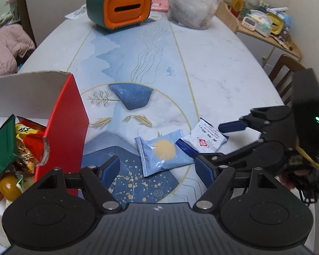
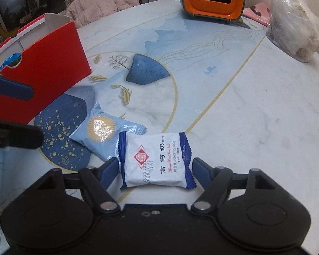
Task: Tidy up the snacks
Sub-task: 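Grasp the sun-printed blue packet with the left tool while the right tool grasps the white biscuit packet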
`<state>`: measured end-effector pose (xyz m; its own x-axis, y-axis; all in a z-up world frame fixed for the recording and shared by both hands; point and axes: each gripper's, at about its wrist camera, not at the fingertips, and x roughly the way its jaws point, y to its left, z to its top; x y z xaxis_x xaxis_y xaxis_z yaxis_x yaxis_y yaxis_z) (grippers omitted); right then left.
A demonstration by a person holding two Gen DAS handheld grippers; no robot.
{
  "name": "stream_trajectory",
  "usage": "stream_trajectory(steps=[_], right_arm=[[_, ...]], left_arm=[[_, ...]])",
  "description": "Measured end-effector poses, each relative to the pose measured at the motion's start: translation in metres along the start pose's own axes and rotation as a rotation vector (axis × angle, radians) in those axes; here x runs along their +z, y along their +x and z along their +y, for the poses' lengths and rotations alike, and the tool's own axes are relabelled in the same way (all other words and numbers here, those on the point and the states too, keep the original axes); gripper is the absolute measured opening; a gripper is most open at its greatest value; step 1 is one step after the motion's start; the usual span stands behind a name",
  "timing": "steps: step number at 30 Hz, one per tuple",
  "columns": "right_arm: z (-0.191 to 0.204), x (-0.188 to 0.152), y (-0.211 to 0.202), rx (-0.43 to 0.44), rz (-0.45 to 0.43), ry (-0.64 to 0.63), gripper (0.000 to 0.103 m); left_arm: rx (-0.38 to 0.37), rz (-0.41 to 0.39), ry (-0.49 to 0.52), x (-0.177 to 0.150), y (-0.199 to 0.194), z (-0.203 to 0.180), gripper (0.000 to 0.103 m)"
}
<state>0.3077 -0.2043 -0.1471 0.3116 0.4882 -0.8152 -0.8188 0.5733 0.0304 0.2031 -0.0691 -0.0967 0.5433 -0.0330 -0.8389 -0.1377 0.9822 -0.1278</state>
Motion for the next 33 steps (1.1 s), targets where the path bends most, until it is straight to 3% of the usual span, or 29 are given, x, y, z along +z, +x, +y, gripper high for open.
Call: stream_trajectory(steps=[8, 23, 33], right_arm=[[-0.004, -0.005, -0.002, 0.004, -0.023, 0.041, 0.061], [-0.016, -0.025, -0.02, 0.003, -0.036, 0.09, 0.059], [-0.018, -0.032, -0.023, 0.002, -0.04, 0.113, 0.059]], left_arm=[[0.026, 0.061, -0.027, 0.013, 0.037, -0.002, 0.077], [0.104, 0.1, 0.013, 0.01, 0.081, -0.023, 0.077], [0.109, 0.066, 0.052, 0.008, 0.078, -0.033, 0.051]])
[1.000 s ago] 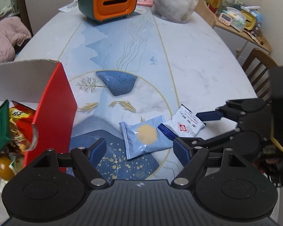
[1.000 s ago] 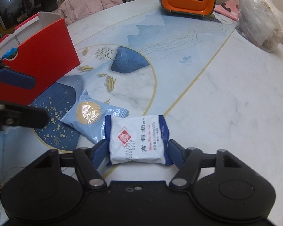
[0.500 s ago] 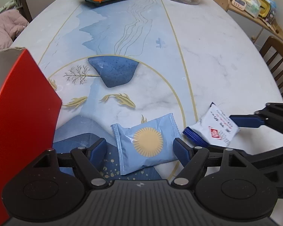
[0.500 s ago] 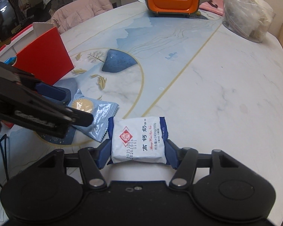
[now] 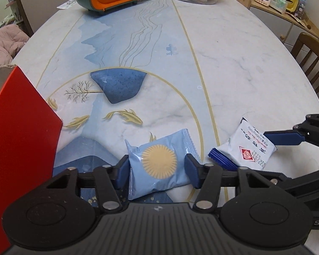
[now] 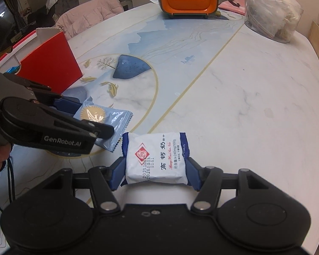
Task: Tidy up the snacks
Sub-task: 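Grasp the sun-printed blue packet with the left tool while the right tool grasps the white biscuit packet, then carry both packets into the white box and open both tools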
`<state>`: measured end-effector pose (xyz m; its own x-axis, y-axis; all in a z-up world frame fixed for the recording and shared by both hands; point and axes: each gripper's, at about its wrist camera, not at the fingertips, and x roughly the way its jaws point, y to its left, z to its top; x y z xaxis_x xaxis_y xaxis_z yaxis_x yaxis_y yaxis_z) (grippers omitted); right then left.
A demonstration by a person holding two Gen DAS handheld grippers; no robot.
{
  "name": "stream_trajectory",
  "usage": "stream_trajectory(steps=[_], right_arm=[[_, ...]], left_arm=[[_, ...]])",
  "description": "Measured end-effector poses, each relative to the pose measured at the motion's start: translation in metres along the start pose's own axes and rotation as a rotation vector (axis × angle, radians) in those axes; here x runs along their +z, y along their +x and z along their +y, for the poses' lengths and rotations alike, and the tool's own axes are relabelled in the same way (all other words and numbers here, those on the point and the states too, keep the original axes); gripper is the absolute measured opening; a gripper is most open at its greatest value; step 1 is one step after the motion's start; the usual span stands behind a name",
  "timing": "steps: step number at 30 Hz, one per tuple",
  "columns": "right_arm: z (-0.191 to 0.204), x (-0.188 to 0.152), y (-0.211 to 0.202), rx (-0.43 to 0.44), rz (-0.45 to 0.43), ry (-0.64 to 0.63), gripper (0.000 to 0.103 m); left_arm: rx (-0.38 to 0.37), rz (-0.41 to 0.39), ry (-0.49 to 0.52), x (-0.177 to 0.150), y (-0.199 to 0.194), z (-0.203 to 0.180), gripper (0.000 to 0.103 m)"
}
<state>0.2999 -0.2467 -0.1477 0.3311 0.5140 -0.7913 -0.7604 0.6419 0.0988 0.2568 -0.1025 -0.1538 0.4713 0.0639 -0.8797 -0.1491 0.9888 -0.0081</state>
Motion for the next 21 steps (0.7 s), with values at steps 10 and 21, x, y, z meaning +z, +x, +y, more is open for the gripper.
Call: stream_trajectory(steps=[10, 21], right_arm=[[0.002, -0.008, -0.011, -0.019, -0.015, 0.059, 0.057], [0.02, -0.019, -0.043, -0.035, -0.046, 0.12, 0.057]], left_arm=[[-0.012, -0.001, -0.031, -0.003, -0.011, 0.005, 0.047], [-0.08, -0.019, -0.051, -0.02, -0.051, 0.016, 0.045]])
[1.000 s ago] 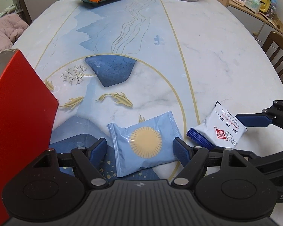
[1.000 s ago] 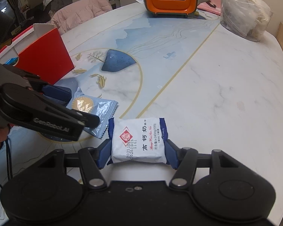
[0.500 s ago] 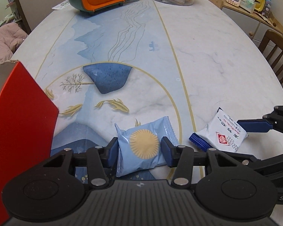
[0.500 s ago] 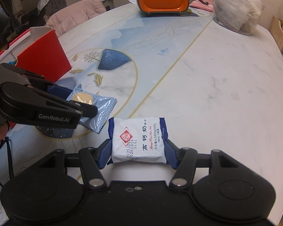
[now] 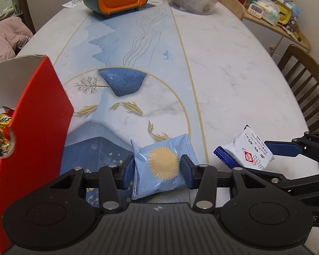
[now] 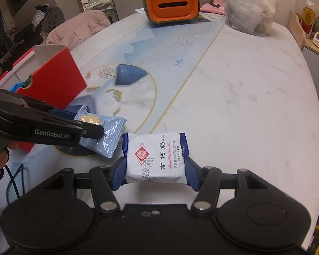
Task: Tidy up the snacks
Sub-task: 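Carry both packets into the white box and open both tools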
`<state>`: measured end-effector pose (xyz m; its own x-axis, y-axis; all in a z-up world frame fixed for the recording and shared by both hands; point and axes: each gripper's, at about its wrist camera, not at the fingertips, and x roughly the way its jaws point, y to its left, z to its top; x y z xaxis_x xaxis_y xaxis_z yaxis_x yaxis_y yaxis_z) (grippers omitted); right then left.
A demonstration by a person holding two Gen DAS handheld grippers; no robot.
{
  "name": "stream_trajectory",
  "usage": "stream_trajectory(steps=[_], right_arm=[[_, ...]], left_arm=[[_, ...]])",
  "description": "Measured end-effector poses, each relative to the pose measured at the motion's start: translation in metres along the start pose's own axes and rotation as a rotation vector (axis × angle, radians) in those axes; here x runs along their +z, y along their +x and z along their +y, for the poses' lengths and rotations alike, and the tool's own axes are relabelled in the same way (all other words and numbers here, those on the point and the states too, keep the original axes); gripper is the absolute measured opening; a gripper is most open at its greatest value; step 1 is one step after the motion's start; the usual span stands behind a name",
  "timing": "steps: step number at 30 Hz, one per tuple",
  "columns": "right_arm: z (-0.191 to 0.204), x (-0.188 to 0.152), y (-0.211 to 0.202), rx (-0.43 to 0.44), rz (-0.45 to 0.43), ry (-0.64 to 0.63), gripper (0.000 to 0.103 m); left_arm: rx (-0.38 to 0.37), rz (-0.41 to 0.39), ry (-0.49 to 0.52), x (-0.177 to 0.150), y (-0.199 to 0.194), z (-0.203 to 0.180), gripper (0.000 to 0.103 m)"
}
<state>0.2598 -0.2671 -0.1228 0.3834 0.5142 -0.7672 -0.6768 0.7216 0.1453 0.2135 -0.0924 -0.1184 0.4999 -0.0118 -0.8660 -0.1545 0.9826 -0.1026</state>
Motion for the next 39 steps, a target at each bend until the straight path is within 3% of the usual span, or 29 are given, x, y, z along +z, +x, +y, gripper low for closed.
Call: stream_trajectory(steps=[10, 24, 39], right_arm=[[0.034, -0.005, -0.04, -0.037, -0.028, 0.02, 0.057], [0.113, 0.014, -0.083, -0.057, -0.093, -0.027, 0.057], [0.207, 0.045, -0.086, -0.031, -0.154, -0.122, 0.057]], left_arm=[[-0.078, -0.035, -0.03, -0.015, -0.052, 0.019, 0.045], [-0.077, -0.126, -0.043, -0.033, -0.136, 0.078, 0.045], [-0.042, -0.229, -0.103, -0.048, -0.196, 0.163, 0.045]])
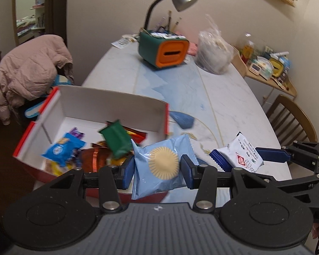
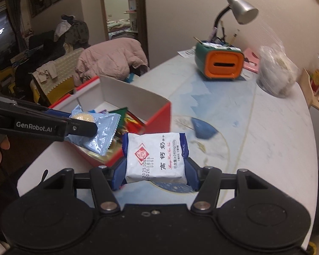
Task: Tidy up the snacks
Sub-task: 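Carry both packets into the white box and open both tools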
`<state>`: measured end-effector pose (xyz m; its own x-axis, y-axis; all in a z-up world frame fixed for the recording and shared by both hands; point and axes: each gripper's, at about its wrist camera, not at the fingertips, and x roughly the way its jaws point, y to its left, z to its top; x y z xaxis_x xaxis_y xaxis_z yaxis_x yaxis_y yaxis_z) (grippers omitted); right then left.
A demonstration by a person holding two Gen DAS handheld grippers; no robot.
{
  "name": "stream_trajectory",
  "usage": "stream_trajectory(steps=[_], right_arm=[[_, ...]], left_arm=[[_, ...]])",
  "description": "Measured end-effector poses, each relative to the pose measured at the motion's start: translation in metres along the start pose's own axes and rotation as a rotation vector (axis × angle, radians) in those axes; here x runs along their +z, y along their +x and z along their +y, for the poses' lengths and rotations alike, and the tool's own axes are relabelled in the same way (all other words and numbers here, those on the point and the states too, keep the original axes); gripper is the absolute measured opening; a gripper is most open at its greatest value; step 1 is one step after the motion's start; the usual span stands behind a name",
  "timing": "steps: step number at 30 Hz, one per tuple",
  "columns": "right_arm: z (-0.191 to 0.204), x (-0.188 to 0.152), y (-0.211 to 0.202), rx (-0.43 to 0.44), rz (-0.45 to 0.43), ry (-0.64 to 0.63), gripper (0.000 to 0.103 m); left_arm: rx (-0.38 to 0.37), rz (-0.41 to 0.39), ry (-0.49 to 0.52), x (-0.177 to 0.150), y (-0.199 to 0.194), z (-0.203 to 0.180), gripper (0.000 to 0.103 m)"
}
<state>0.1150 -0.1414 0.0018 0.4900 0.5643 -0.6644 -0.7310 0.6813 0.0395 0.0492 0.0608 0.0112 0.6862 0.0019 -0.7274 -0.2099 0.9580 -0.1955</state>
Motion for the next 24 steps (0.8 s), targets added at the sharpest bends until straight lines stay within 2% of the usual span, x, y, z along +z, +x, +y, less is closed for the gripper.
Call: stream_trajectory(steps=[12, 19, 24], right_arm=[[0.056, 0.033, 0.036, 0.007, -0.011, -0.086, 0.057], [0.072, 0.046, 0.069, 0.004, 0.005, -0.099, 0.057], [0.079, 0.058, 0.101, -0.014, 0.039, -0.116, 0.057]], left_arm=[[0.106, -0.047, -0.051, 0.017, -0.008, 0.074, 0.045], [0.164, -0.039, -0.073, 0.029, 0.012, 0.111, 0.045], [0.18, -0.008, -0.084, 0.036, 0.037, 0.13, 0.045]])
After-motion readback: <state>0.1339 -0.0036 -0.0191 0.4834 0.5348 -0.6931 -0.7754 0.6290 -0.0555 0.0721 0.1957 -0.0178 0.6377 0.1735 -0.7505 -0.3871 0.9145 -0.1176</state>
